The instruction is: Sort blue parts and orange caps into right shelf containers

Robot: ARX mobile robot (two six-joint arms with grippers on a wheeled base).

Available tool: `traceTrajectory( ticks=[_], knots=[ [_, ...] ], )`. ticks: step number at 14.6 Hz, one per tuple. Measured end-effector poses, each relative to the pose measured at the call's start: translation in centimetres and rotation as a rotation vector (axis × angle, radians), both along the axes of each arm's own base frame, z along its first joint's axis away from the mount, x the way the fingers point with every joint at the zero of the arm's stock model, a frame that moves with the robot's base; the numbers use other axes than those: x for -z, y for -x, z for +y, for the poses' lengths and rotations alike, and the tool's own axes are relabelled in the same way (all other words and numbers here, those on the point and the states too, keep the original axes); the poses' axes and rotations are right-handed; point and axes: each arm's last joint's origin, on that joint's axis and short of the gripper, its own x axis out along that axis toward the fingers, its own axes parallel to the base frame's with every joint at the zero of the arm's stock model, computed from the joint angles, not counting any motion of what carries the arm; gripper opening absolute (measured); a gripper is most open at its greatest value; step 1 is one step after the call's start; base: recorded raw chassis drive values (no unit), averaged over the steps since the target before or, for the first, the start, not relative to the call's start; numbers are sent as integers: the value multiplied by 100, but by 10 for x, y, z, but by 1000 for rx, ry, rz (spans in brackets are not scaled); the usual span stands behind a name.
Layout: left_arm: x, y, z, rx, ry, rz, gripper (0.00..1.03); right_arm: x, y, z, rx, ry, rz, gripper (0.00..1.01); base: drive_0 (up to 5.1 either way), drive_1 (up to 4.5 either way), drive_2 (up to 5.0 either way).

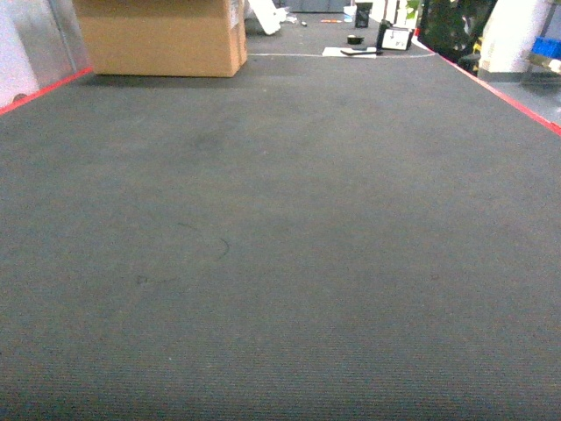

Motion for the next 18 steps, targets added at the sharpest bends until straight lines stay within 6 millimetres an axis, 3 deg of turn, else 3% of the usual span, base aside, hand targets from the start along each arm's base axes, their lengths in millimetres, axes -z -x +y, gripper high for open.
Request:
traceTrajectory(
  ticks=[5, 18],
  knots=[
    [0, 0, 0, 0, 0, 0, 44, 0, 0, 0, 0, 0, 0, 43, -14, -14, -14],
    [0, 0, 0, -1, 0, 0, 44, 0, 0, 0, 0, 0, 0, 43, -170, -170, -170]
  ],
)
